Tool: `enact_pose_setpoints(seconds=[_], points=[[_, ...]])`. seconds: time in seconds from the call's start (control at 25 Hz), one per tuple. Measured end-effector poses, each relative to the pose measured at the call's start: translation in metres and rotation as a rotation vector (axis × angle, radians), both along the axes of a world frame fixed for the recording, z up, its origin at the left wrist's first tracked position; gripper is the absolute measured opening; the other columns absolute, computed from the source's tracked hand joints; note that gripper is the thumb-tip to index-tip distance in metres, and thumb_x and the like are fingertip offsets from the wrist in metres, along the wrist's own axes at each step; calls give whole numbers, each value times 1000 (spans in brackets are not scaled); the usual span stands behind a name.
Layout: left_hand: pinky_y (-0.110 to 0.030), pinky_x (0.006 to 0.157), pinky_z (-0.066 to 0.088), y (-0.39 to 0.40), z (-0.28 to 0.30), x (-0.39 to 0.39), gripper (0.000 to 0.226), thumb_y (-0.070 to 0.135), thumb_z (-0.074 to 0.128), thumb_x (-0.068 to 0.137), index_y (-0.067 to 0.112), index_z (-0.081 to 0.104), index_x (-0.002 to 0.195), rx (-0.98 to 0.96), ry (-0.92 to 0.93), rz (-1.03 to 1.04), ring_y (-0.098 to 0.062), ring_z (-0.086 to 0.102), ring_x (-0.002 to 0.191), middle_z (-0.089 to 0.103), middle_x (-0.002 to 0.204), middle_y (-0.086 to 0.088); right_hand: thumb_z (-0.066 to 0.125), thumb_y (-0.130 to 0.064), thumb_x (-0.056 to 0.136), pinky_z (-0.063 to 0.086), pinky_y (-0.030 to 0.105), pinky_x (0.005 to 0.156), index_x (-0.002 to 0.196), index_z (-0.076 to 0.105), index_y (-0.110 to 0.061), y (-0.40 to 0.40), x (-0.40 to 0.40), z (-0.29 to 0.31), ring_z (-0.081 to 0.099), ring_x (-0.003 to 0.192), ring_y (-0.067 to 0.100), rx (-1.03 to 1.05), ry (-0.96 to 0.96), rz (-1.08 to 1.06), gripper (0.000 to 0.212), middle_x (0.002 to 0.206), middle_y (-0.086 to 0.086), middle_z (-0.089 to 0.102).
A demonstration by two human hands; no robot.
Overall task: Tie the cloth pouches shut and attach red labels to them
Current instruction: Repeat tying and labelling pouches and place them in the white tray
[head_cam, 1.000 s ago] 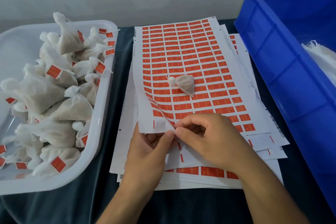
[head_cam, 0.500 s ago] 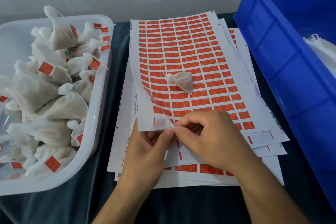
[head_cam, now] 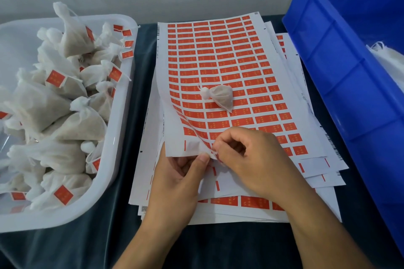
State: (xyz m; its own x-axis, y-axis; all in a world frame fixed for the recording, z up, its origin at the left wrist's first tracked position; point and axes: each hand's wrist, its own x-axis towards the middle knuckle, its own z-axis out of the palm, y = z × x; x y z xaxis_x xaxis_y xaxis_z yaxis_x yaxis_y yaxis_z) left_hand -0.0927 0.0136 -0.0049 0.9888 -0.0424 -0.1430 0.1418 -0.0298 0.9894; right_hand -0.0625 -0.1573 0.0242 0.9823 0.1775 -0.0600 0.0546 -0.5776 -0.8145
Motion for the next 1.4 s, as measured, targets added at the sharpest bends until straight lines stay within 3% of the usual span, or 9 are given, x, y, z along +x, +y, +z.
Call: enact_pose_setpoints(seconds=[0.2,0.48,0.68,0.76,0.84,1.0,1.2,1.32,1.4], points=[[-36,90,61,1,2,-1,42,34,64,95,31,58,136,-5,7,11,-15,72,110,74,122,10,68,-47,92,42,-5,72,82,64,-50,-4,-2,7,62,94,-15,42,11,64,11,97,-38,65],[-42,91,61,-1,4,-1,43,34,64,95,30,57,138,-16,45,25,-17,72,111,73,123,8,61,-48,97,45,-2,70,82,61,-41,-2,0,2,62,92,-11,7,36,53,16,87,-28,67],[-21,74,61,5,4,-4,43,30,78,87,39,57,124,75,23,188,-8,73,100,74,110,16,56,-45,100,48,3,62,90,58,-37,-5,2,-3,63,86,-11,72,70,-43,12,85,-32,64],[-10,69,55,10,7,-5,55,27,83,83,49,50,121,140,-21,243,-1,72,98,72,109,21,55,-45,100,49,7,58,95,59,-36,-7,3,-2,67,76,-4,141,90,-91,12,84,-30,67],[-12,69,56,14,11,-5,79,24,84,82,59,36,134,170,-54,255,-2,73,97,71,111,23,53,-43,102,49,10,53,96,60,-34,-7,5,2,69,61,6,212,102,-121,13,76,-19,71],[-28,66,60,20,23,-10,96,30,79,85,68,14,144,419,-48,221,-5,73,72,72,89,26,56,-37,102,50,15,50,97,64,-25,-8,9,11,68,54,12,417,139,-180,16,80,-8,77],[-9,54,48,26,49,-27,85,66,47,83,63,-10,145,846,-83,13,18,60,74,65,67,22,63,-30,100,52,19,54,83,73,-32,-15,24,30,69,60,13,607,98,-205,20,91,1,79],[4,50,37,21,62,-31,63,67,38,83,51,29,143,861,-245,-34,21,57,59,60,59,30,65,-32,97,54,20,56,84,75,-30,-18,41,42,71,64,14,634,25,-211,16,89,2,79],[4,48,37,7,68,-17,51,69,37,87,60,32,137,811,-276,-27,20,59,66,59,67,36,68,-32,97,55,19,59,86,74,-29,-18,56,44,72,66,14,582,-39,-267,12,86,-1,78]])
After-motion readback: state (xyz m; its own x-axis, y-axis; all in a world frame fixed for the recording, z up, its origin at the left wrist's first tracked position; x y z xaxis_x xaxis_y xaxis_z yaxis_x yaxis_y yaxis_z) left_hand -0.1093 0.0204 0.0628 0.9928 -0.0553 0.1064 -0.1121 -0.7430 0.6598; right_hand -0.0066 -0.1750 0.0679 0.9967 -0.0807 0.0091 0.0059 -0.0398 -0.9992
